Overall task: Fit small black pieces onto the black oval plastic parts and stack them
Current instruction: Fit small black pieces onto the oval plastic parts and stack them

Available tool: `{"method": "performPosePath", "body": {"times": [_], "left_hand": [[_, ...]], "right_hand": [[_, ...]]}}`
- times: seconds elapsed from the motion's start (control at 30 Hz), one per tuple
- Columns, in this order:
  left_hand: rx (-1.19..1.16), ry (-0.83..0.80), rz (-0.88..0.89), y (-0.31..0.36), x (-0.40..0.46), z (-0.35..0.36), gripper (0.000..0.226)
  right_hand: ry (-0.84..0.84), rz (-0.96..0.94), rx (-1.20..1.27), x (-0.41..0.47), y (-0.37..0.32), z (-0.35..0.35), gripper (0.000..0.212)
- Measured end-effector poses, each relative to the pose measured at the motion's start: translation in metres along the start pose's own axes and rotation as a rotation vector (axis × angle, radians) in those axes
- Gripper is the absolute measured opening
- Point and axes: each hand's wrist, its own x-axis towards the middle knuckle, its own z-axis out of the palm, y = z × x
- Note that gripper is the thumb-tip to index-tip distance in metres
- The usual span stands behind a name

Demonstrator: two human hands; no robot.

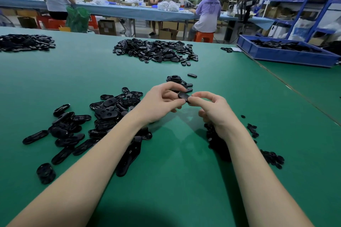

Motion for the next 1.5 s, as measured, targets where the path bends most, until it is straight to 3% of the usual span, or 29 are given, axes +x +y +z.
{"method": "performPosePath", "body": {"times": [0.2,0.3,0.4,0.47,0.7,0.9,1.03,1.17,1.33,1.5], "left_hand": [[0.321,0.126,0.035,-0.01,0.007,-0.02,0.017],[0.242,0.214,-0.071,-0.016,0.024,-0.022,0.019],[0.233,0.27,-0.168,-0.019,0.053,-0.015,0.018],[0.24,0.3,-0.19,-0.017,0.075,-0.008,0.017],[0.253,0.382,-0.338,-0.015,0.136,-0.006,0.008],[0.278,0.389,-0.4,-0.028,0.139,-0.006,0.007],[0.23,0.384,-0.369,-0.022,0.121,-0.014,0.021],[0.171,0.333,-0.334,-0.02,0.068,-0.023,0.012],[0.139,0.254,-0.366,-0.018,0.019,-0.036,0.013],[0.099,0.245,-0.377,-0.014,0.007,-0.039,0.013]], "right_hand": [[0.079,-0.02,-0.071,0.004,0.004,0.016,0.011],[0.128,-0.095,-0.344,0.005,0.013,0.029,0.004],[0.062,-0.129,-0.679,0.0,0.019,0.044,0.009],[0.063,-0.139,-0.775,-0.002,0.021,0.049,0.01],[0.103,-0.13,-0.758,0.001,0.025,0.048,0.01],[0.113,-0.135,-0.752,0.002,0.027,0.046,0.01],[0.117,-0.135,-0.762,0.002,0.027,0.047,0.01],[0.079,-0.165,-0.82,0.0,0.024,0.046,0.009],[-0.074,-0.376,-0.983,-0.009,0.02,0.056,0.027],[-0.071,-0.403,-0.97,-0.008,0.021,0.056,0.018]]}}
